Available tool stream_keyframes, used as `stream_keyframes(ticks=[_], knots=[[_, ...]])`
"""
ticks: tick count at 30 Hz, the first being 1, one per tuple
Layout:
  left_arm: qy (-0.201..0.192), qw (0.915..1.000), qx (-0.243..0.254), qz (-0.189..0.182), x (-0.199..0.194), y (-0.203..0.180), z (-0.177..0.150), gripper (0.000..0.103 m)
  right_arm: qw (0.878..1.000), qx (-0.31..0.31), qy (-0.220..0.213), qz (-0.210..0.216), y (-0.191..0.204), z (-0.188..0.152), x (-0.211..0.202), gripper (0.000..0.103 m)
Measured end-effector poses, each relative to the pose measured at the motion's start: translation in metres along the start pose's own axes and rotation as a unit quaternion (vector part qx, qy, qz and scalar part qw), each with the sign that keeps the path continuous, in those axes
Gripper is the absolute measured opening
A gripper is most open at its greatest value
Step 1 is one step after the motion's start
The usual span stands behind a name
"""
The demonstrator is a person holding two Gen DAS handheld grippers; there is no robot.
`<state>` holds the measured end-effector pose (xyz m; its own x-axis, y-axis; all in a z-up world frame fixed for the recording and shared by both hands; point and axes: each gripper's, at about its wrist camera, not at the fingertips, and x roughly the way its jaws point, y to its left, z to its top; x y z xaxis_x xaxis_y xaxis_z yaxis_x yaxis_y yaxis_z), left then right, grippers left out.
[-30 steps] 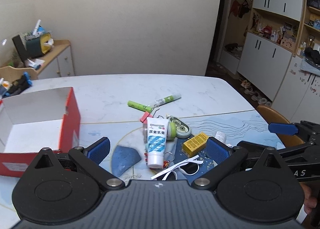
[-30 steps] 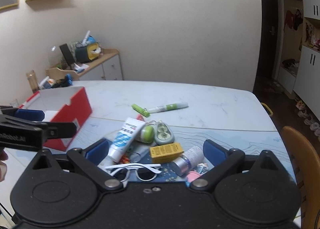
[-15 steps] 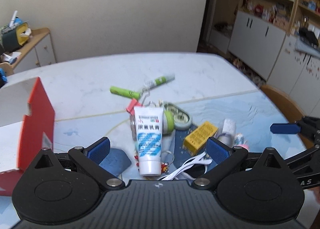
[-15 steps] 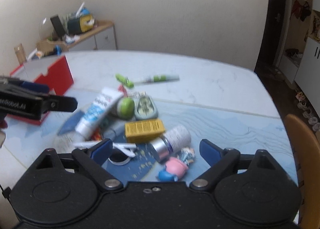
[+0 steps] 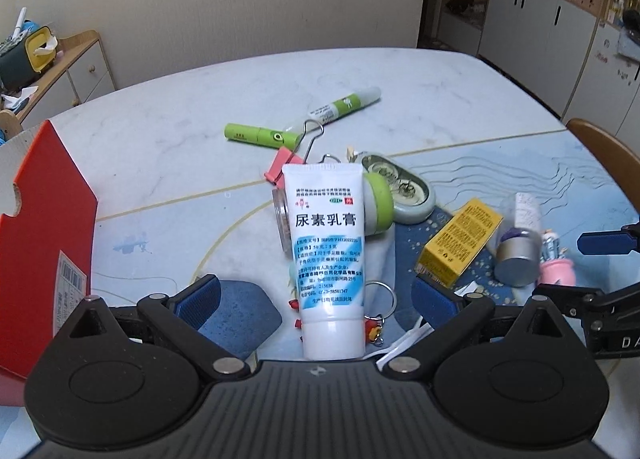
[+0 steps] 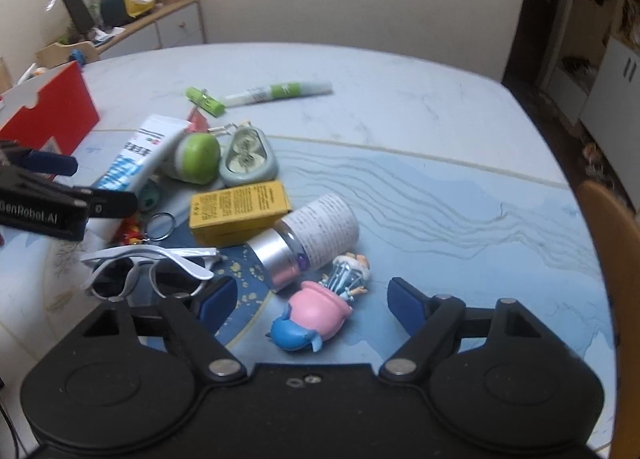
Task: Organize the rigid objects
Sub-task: 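Grasp the white cream tube with the left tool while the right tool grasps the pink figurine, then carry the tube with the left tool while the right tool carries the figurine into the box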
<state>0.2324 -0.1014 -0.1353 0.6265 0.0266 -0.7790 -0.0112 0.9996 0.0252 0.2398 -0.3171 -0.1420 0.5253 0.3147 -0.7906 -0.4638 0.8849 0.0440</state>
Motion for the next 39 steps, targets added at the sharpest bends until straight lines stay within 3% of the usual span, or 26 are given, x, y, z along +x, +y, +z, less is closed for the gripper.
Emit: stream_keyframes(ticks=[6,9,11,13,14,18,20,24,26,39], knots=[[0.002,1.0,-0.001,0.002,0.007,0.0,-0.001,0.102,0.999,0.034,0.023,0.004,-0.003,0.0,0.011,0.073],[0.006,1.0,0.004,-0.002,0.01,0.0,-0.001,0.091,0.998,0.055,0.033,0.012,-0.006,-0.001,0.014,0.065],[0.005,1.0,0.007,-0.002,0.011,-0.001,0.0,0.091,0.997,0.071,0.041,0.014,-0.009,-0.001,0.016,0.061],[0.001,1.0,0.009,-0.005,0.01,-0.002,0.0,0.084,0.995,0.085,0.045,0.015,-0.01,-0.002,0.016,0.059],[0.002,0.9999,0.011,-0.005,0.01,-0.003,0.0,0.074,0.995,0.09,0.046,0.015,-0.01,-0.001,0.016,0.059],[0.005,0.9997,0.022,0.003,0.011,-0.006,0.0,0.065,0.995,0.093,0.049,0.004,-0.008,0.0,0.016,0.051],[0.003,0.9997,0.024,0.002,0.01,-0.007,0.001,0.052,0.994,0.097,0.05,-0.001,-0.009,0.001,0.015,0.046],[0.002,0.9996,0.029,0.003,0.009,-0.008,0.002,0.039,0.993,0.103,0.049,-0.004,-0.012,0.0,0.014,0.041],[0.002,0.9996,0.028,0.001,0.008,-0.007,0.002,0.038,0.993,0.106,0.048,-0.004,-0.013,0.0,0.013,0.037],[-0.006,0.9997,0.021,0.01,-0.012,-0.002,0.001,0.037,0.993,0.119,0.026,0.007,-0.017,-0.002,-0.012,0.037]])
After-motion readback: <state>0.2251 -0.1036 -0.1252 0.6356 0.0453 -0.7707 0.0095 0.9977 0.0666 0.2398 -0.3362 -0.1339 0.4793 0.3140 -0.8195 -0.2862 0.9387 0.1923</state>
